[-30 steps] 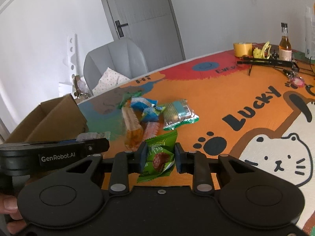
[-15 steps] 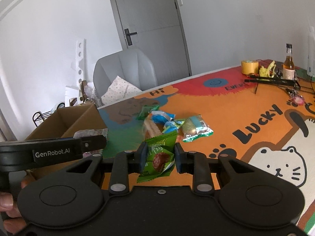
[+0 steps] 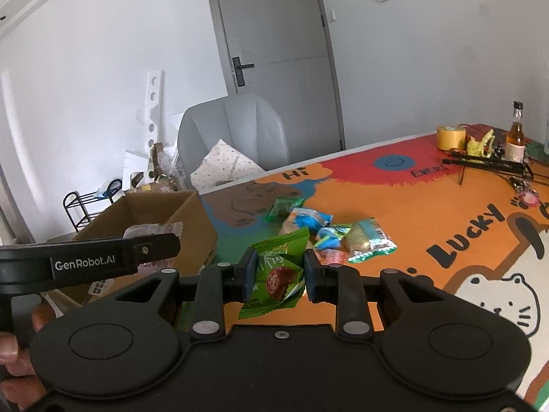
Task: Organize snacks
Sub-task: 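Carry both packets over the box and open both tools to drop them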
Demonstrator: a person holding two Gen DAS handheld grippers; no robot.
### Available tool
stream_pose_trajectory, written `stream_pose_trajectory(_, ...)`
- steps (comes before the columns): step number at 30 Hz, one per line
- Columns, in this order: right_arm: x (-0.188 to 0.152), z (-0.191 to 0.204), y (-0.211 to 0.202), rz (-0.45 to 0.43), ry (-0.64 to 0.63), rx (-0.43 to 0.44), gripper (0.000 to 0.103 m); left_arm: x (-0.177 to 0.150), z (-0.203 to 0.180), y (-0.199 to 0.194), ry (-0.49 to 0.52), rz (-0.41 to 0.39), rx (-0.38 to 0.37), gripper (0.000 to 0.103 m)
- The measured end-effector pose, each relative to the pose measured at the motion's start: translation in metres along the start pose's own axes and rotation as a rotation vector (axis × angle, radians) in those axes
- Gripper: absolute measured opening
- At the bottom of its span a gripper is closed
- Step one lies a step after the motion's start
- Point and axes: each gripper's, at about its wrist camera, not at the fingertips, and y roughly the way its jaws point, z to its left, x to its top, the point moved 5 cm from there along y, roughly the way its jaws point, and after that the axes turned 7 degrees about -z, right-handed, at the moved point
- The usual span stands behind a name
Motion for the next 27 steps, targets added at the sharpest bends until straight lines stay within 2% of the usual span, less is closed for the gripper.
stream_pose_trajectory(27, 0.018, 0.074, 0.035, -0.006, -0.077, 0.103, 0.027, 0.026, 0.098, -0.012, -0.102, -0.058, 0.129, 0.039)
